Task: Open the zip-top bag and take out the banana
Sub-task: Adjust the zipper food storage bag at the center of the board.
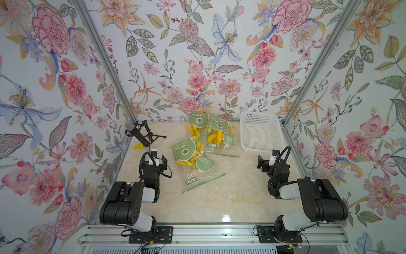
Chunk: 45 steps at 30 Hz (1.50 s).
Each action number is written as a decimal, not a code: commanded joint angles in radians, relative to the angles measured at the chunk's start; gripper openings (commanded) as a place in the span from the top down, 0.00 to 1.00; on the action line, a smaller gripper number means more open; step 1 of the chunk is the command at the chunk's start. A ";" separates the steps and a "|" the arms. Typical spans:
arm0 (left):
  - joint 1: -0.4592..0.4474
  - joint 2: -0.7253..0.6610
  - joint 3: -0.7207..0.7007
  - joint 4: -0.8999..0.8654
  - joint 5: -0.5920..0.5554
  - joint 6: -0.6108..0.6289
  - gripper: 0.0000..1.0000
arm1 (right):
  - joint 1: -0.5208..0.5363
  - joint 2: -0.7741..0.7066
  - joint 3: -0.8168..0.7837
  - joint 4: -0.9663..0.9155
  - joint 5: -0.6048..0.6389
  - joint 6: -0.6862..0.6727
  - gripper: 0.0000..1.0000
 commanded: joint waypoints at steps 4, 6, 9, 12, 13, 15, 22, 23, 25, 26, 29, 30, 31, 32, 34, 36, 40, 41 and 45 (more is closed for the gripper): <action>0.013 -0.011 0.014 0.018 -0.018 -0.017 0.01 | 0.000 0.004 0.011 0.018 -0.016 -0.003 0.01; 0.011 -0.042 0.047 -0.060 -0.014 -0.013 0.01 | -0.005 -0.004 -0.011 0.060 -0.056 -0.015 0.00; -0.013 -0.164 0.158 -0.337 -0.046 -0.006 0.01 | 0.002 -0.087 -0.065 0.084 -0.086 -0.033 0.00; -0.031 -0.278 0.211 -0.477 -0.053 -0.037 0.01 | 0.018 -0.243 -0.056 -0.081 -0.056 -0.034 0.00; -0.037 -0.312 0.238 -0.538 -0.072 -0.068 0.01 | 0.022 -0.296 -0.042 -0.149 -0.042 -0.026 0.00; -0.039 -0.359 0.286 -0.651 -0.124 -0.157 0.01 | 0.024 -0.400 -0.019 -0.243 -0.034 0.004 0.00; -0.013 -0.276 0.554 -1.114 -0.195 -0.586 0.01 | 0.024 -0.627 0.096 -0.592 -0.027 0.282 0.00; -0.016 -0.249 0.575 -1.114 -0.144 -0.577 0.01 | 0.024 -0.641 0.105 -0.644 0.027 0.393 0.00; -0.048 -0.191 0.619 -1.104 -0.080 -0.578 0.01 | 0.006 -0.657 0.116 -0.719 0.026 0.539 0.00; -0.070 -0.171 0.637 -1.096 -0.060 -0.580 0.01 | 0.000 -0.652 0.126 -0.726 -0.029 0.523 0.00; -0.171 -0.093 0.710 -1.054 -0.014 -0.580 0.01 | 0.014 -0.600 0.195 -0.804 -0.094 0.493 0.01; -0.207 -0.052 0.748 -1.051 0.003 -0.583 0.01 | 0.019 -0.577 0.219 -0.823 -0.117 0.482 0.00; -0.236 -0.004 0.798 -1.054 0.026 -0.585 0.02 | 0.026 -0.553 0.241 -0.836 -0.139 0.475 0.00; -0.257 0.038 0.841 -1.055 0.046 -0.587 0.04 | 0.035 -0.536 0.256 -0.843 -0.152 0.472 0.01; -0.304 0.156 0.948 -1.058 0.090 -0.593 0.08 | 0.060 -0.503 0.274 -0.841 -0.168 0.468 0.00; -0.336 0.255 1.044 -1.066 0.122 -0.601 0.12 | 0.087 -0.479 0.282 -0.832 -0.167 0.470 0.00; -0.364 0.415 1.193 -1.076 0.209 -0.662 0.24 | 0.147 -0.440 0.295 -0.824 -0.149 0.465 0.00; -0.370 0.436 1.210 -1.073 0.226 -0.677 0.26 | 0.162 -0.434 0.298 -0.826 -0.139 0.460 0.00; -0.430 0.470 1.234 -1.067 0.252 -0.697 0.29 | 0.212 -0.408 0.312 -0.837 -0.102 0.436 0.00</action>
